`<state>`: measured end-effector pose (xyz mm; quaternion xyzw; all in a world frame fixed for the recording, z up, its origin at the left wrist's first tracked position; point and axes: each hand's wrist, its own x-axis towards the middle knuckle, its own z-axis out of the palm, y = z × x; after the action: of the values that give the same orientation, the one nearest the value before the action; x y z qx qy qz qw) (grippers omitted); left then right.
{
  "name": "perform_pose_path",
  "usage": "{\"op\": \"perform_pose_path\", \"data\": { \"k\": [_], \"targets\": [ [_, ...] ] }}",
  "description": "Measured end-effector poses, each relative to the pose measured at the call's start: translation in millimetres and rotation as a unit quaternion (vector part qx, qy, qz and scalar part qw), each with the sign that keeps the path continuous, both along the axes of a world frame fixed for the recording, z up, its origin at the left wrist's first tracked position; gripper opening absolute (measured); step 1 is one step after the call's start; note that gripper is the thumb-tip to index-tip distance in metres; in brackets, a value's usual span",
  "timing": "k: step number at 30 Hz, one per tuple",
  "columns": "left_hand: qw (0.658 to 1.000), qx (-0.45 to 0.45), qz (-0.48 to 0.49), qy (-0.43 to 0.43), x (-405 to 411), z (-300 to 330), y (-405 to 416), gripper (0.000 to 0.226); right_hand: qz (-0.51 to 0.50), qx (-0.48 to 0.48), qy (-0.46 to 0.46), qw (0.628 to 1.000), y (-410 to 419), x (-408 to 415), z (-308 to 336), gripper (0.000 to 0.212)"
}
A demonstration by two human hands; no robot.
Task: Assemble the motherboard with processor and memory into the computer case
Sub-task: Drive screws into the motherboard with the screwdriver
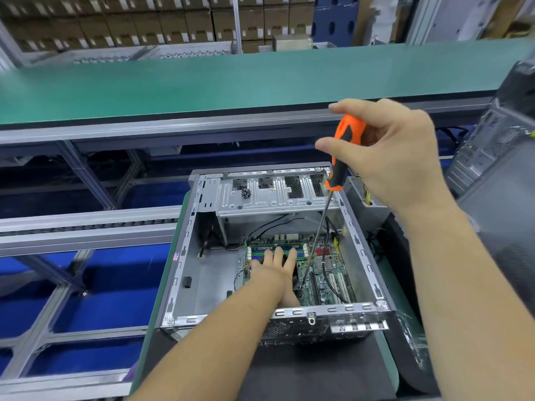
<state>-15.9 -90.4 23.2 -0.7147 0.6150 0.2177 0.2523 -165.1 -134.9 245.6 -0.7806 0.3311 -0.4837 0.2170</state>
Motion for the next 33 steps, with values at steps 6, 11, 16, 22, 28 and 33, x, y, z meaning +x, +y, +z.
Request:
{"op": "perform_pose_path", "data": {
  "k": [6,11,16,22,28,33],
  "targets": [
    [1.000,-0.005,-0.003,-0.003,0.0,0.4,0.9,0.116,0.232,0.099,-0.050,0.966,14.9,-2.3,8.4,0.041],
    [1.000,-0.004,-0.002,-0.003,-0.4,1.9,1.4,0.115,0.075,0.040,0.033,0.996,9.4,8.2,8.0,0.046],
    [1.000,-0.006,-0.004,-0.006,0.0,1.6,1.1,0.114,0.205,0.087,-0.036,0.974,14.1,2.4,7.1,0.042],
    [1.000,-0.009,0.001,0.001,0.2,1.5,1.1,0.114,0.122,0.039,-0.008,0.992,12.3,8.8,-0.9,0.045],
    [1.000,-0.008,-0.003,-0.005,0.1,1.3,1.8,0.114,0.117,0.020,-0.016,0.993,16.9,9.2,2.9,0.040],
    [1.000,-0.008,-0.001,-0.001,0.5,1.5,2.3,0.114,0.136,0.076,0.011,0.988,15.6,9.5,1.8,0.048]
  ]
}}
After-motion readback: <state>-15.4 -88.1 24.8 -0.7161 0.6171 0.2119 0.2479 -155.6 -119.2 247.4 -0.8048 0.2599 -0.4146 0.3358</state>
